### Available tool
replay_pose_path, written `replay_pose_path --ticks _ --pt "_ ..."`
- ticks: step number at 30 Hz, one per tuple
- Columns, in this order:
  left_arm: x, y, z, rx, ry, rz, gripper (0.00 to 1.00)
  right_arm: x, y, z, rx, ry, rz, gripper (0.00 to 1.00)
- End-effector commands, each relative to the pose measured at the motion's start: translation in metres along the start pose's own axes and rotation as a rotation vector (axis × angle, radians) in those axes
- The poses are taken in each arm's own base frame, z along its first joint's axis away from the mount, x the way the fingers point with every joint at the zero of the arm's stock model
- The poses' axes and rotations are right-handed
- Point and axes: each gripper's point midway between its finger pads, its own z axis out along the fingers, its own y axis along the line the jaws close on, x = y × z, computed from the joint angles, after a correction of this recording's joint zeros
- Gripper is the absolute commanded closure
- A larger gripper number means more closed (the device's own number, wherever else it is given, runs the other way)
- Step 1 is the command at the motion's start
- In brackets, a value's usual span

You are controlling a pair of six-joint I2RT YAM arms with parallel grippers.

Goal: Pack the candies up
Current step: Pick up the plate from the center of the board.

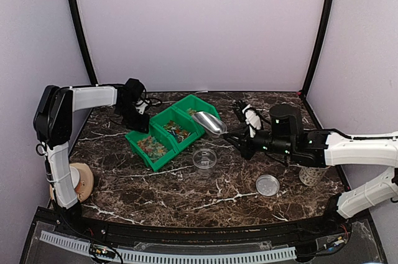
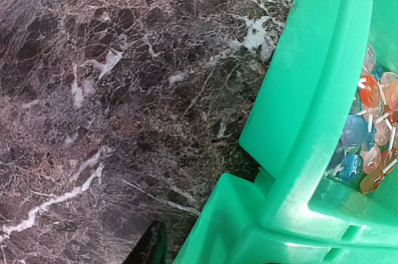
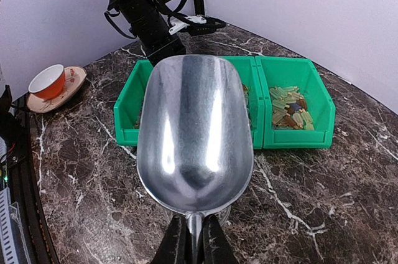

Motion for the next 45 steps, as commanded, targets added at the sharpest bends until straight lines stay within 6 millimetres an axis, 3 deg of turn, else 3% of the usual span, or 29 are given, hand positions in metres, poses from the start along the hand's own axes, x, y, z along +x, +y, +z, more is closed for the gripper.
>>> replay_pose_path --ticks 1,5,16,21,26,33,45 --pt "0.006 -0.008 -0.001 0.037 0.036 0.013 0.67 -0.017 0.002 -0.005 -0.017 -0.067 -0.009 1.0" --pt "0.011 -0.013 -0.001 0.067 0.051 0.001 0.75 -0.017 0.003 -0.005 -0.022 -0.068 -0.01 1.0" --pt "0.029 -0.014 -0.008 0.079 0.067 -0.042 0.86 -0.016 0.003 -0.003 -0.023 -0.067 -0.012 1.0" --pt "0.04 -0.018 -0.005 0.101 0.085 -0.056 0.99 -0.015 0.004 -0.003 -0.029 -0.063 -0.014 1.0" --pt "0.042 -0.027 -0.01 0.159 0.057 -0.092 1.0 -0.013 0.003 -0.002 -0.025 -0.057 -0.037 1.0" --pt "0.036 -0.05 -0.036 0.302 -0.055 -0.15 1.0 -0.014 0.005 -0.001 -0.031 -0.015 -0.072 1.0" --pt "0.033 -0.097 -0.111 0.66 -0.283 -0.189 1.0 -0.066 0.012 -0.006 -0.036 0.048 0.011 1.0"
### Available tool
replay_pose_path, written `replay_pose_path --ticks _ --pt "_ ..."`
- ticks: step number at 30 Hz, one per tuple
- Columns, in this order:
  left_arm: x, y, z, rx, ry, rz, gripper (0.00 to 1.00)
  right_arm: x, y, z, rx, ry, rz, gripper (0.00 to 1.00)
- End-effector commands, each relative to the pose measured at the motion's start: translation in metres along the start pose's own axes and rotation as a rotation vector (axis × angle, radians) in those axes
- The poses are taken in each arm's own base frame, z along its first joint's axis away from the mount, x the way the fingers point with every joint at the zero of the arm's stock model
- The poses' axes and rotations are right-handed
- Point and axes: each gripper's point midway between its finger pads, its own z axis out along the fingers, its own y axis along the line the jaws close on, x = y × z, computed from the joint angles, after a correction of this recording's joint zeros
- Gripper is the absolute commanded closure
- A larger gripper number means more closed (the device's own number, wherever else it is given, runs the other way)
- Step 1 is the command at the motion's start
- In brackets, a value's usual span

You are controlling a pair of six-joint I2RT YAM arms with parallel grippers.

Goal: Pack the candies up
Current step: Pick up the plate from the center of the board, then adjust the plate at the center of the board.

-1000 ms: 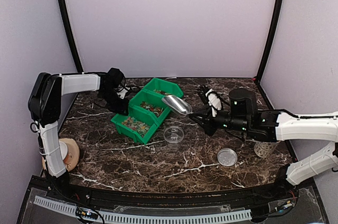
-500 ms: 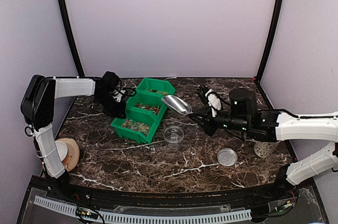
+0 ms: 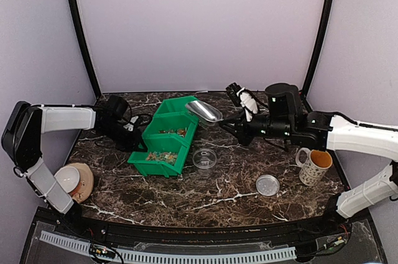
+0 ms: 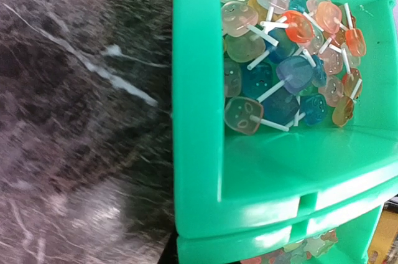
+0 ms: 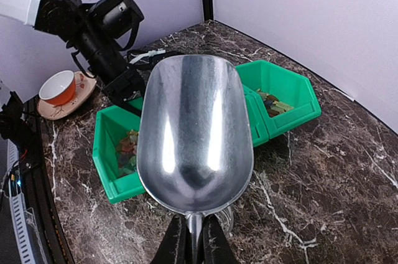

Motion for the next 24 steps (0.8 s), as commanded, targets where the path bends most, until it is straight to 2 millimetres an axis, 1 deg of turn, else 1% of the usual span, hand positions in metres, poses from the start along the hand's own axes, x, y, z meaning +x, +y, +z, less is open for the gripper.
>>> replay_pose_path --ticks 1,2,3,4,5,7,9,13,15,18,24 --pt "-0.039 -0.078 -0.054 0.352 -0.252 0.087 1.0 -0.029 0.004 -0.005 -0.007 0.028 0.038 1.0" --pt "-0.035 -0.08 -0.058 0.381 -0.267 0.084 1.0 -0.033 0.005 -0.005 -0.003 0.036 0.036 1.0" --pt "-0.034 -0.083 -0.061 0.405 -0.286 0.082 1.0 -0.032 0.005 -0.004 0.004 0.05 0.035 1.0" --pt "-0.033 -0.085 -0.063 0.427 -0.3 0.083 1.0 -0.049 0.006 -0.008 0.009 0.027 0.031 1.0" --pt "-0.032 -0.085 -0.064 0.443 -0.308 0.08 1.0 -0.052 0.006 -0.008 0.016 0.031 0.028 1.0" --pt "-0.032 -0.085 -0.065 0.478 -0.317 0.065 1.0 -0.057 0.007 -0.007 0.022 0.037 0.021 1.0" --pt "-0.026 -0.091 -0.064 0.531 -0.286 0.07 1.0 -0.059 0.008 -0.005 0.025 0.044 0.017 1.0" --pt "-0.026 -0.096 -0.067 0.562 -0.29 0.086 1.0 -0.062 0.011 0.0 0.028 0.051 0.011 1.0" --pt "-0.027 -0.093 -0.069 0.53 -0.31 0.096 1.0 -0.063 0.015 0.002 0.025 0.059 0.005 1.0" --pt "-0.032 -0.08 -0.07 0.412 -0.328 0.099 1.0 -0.062 0.022 0.003 0.022 0.085 -0.027 1.0" --pt "-0.032 -0.056 -0.074 0.227 -0.332 0.102 1.0 -0.053 0.028 0.005 0.054 0.184 -0.115 1.0"
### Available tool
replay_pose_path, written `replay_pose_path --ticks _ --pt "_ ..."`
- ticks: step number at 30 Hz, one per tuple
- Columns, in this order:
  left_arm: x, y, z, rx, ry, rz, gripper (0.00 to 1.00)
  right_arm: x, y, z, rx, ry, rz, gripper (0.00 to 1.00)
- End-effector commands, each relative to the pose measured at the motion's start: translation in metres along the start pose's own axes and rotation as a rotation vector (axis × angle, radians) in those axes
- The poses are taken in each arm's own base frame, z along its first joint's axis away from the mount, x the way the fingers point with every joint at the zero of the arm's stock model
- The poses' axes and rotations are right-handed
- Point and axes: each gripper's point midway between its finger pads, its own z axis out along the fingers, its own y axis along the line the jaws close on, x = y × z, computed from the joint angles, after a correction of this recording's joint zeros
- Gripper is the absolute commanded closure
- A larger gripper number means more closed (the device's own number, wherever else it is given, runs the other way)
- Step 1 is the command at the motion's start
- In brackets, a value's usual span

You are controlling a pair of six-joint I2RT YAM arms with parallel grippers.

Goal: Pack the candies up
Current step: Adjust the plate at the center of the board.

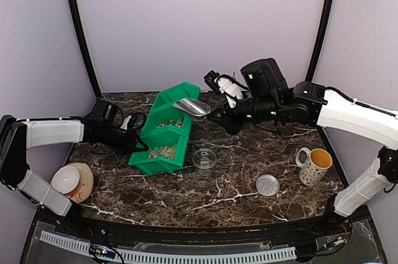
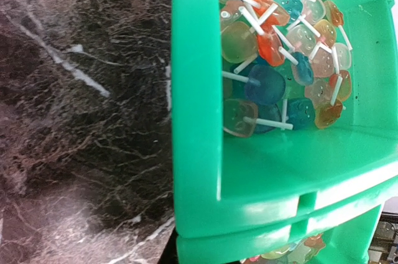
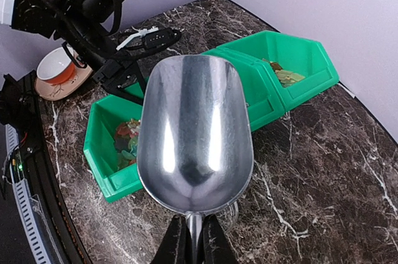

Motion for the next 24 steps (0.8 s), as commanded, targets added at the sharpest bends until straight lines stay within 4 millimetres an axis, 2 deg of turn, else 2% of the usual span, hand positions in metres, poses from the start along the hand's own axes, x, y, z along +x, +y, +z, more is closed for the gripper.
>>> replay_pose_path --ticks 1,4,9,14,18,20,24 --pt "-0.044 -0.037 -0.038 0.008 -0.174 0.199 1.0 -0.009 0.004 -0.006 0.041 0.035 -0.081 1.0" --pt "-0.041 -0.03 -0.041 -0.037 -0.17 0.205 1.0 -0.004 0.009 -0.003 0.048 0.094 -0.125 1.0" --pt "-0.033 -0.019 -0.044 -0.111 -0.155 0.22 1.0 0.005 0.031 0.008 0.006 0.198 -0.231 1.0" --pt "-0.031 -0.01 -0.045 -0.163 -0.16 0.234 1.0 0.028 0.055 0.036 0.005 0.346 -0.354 1.0" --pt "-0.028 -0.001 -0.04 -0.194 -0.144 0.227 1.0 0.043 0.063 0.054 0.029 0.452 -0.427 1.0" --pt "-0.026 0.002 -0.038 -0.203 -0.138 0.226 1.0 0.047 0.066 0.066 0.036 0.488 -0.452 1.0" --pt "-0.025 0.005 -0.039 -0.228 -0.14 0.227 1.0 0.043 0.074 0.078 0.028 0.494 -0.472 1.0"
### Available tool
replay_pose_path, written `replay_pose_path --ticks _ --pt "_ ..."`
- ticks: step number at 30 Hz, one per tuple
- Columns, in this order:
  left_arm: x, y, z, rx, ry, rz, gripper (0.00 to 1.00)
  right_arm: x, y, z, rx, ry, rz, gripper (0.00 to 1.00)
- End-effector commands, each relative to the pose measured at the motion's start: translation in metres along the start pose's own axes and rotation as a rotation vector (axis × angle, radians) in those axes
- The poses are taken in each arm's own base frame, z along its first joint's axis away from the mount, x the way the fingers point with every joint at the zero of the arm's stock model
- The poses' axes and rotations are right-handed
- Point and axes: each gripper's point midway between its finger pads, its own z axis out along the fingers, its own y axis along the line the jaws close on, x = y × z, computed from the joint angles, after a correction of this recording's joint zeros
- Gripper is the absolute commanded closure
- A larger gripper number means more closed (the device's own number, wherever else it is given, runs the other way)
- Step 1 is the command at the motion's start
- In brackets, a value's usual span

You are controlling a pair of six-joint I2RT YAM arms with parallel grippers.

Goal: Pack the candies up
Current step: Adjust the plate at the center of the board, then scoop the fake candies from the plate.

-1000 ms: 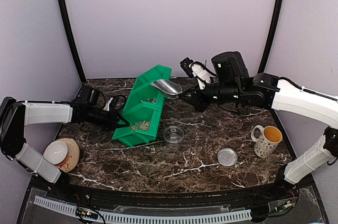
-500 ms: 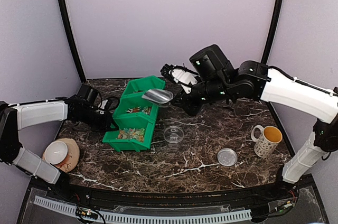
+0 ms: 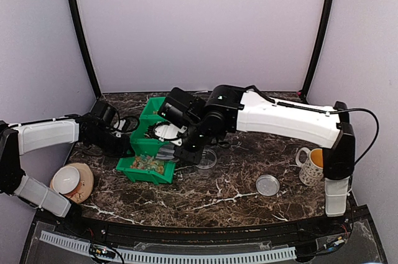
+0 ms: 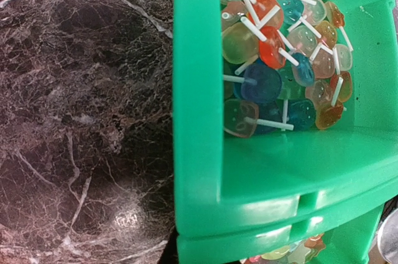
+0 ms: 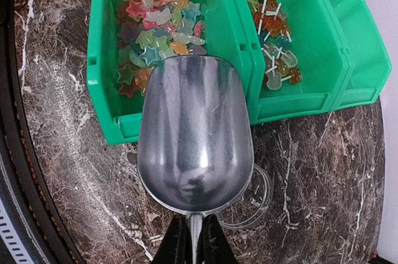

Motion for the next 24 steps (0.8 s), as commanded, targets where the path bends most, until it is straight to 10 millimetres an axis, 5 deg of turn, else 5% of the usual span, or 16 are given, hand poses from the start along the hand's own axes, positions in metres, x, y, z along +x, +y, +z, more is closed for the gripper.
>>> replay_pose_path --ticks 1,24 --pt "-0.045 -0.028 -0.026 0.078 -0.188 0.087 1.0 -0.008 -0.003 -0.007 0.032 0.016 -0.043 1.0" --pt "-0.046 -0.02 -0.03 -0.043 -0.208 0.128 1.0 -0.012 0.019 0.061 0.136 0.145 -0.206 1.0"
